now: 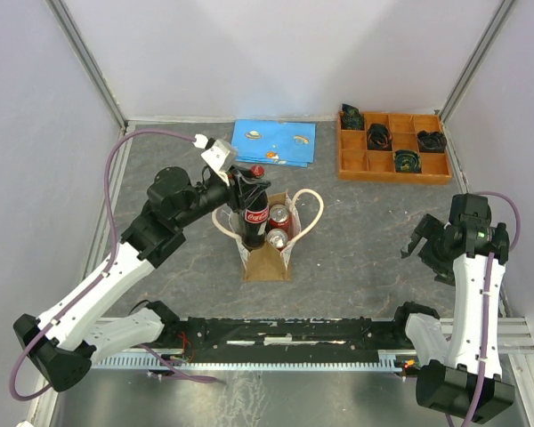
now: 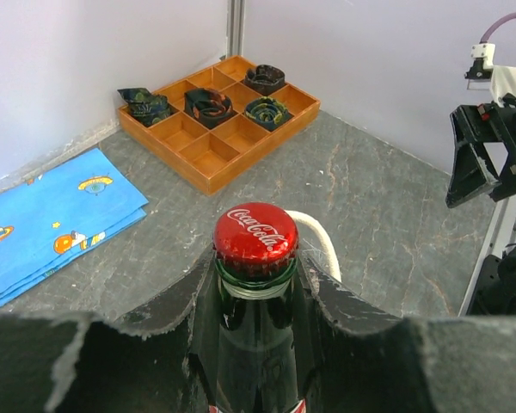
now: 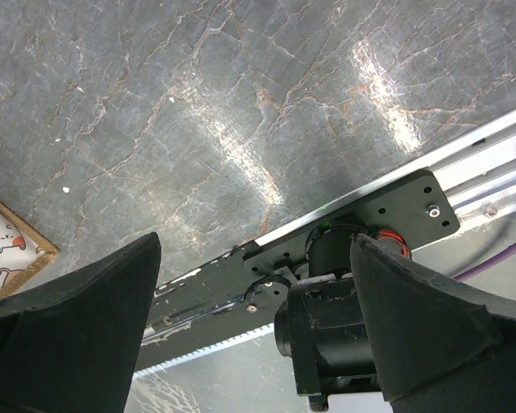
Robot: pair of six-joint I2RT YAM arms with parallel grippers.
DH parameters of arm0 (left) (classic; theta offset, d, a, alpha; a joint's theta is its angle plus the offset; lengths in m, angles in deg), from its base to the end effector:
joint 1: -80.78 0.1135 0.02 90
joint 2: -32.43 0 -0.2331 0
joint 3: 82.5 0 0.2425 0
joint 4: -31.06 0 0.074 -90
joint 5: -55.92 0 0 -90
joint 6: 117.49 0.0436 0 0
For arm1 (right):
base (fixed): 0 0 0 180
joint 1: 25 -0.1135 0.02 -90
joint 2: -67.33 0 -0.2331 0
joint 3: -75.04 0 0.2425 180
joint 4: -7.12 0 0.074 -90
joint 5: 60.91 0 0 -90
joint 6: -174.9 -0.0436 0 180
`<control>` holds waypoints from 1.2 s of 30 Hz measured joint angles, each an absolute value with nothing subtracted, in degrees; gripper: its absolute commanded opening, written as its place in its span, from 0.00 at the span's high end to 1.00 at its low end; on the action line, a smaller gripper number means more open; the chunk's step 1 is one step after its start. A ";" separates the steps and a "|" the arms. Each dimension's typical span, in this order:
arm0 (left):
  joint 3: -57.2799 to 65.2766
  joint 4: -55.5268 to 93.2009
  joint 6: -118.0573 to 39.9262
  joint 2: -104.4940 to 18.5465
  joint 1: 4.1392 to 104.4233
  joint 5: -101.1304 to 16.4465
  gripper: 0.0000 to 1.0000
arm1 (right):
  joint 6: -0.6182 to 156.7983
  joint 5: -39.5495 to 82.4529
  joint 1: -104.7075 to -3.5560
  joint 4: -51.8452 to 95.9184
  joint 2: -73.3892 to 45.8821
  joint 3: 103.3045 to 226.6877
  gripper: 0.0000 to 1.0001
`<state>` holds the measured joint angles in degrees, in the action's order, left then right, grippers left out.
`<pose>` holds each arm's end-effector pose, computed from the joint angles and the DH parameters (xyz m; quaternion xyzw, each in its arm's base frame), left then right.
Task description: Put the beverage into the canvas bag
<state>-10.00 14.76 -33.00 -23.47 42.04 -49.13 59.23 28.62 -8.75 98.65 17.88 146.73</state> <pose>0.1784 -0.1576 0.3764 0.2889 0.6434 -0.3503 0.6163 0.1292 -0.0373 0.2724 0.3512 0.9189 0.0188 0.1788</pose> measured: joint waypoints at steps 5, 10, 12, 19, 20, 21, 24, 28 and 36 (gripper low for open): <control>-8.05 14.49 -33.00 -25.22 42.04 -49.11 0.97 | 59.23 28.62 -8.75 98.63 17.79 146.70 0.01; -6.52 14.23 -32.98 -25.65 42.04 -49.06 0.97 | 59.23 28.60 -8.75 98.59 17.40 146.55 0.01; -6.04 14.32 -32.98 -25.67 42.08 -49.09 0.97 | 59.23 28.58 -8.75 98.56 17.26 146.40 0.01; -8.77 16.31 -33.03 -25.11 42.08 -49.15 0.97 | 59.23 28.01 -8.75 98.59 17.26 146.09 0.01; -9.85 16.70 -33.03 -24.93 42.08 -49.15 0.97 | 59.21 27.99 -8.75 98.59 17.33 146.07 0.01; -10.79 17.05 -33.03 -24.82 42.08 -49.11 0.97 | 59.21 27.97 -8.75 98.59 17.42 146.03 0.01; -13.43 17.47 -33.05 -24.73 42.08 -49.06 0.97 | 59.21 27.97 -8.75 98.74 18.01 145.74 0.01; -13.93 17.60 -33.07 -23.86 42.08 -49.11 0.97 | 59.21 27.99 -8.75 98.94 18.60 145.74 0.01; -15.13 12.02 -33.09 -17.24 42.08 -49.22 0.97 | 59.21 27.97 -8.75 99.28 19.12 145.68 0.01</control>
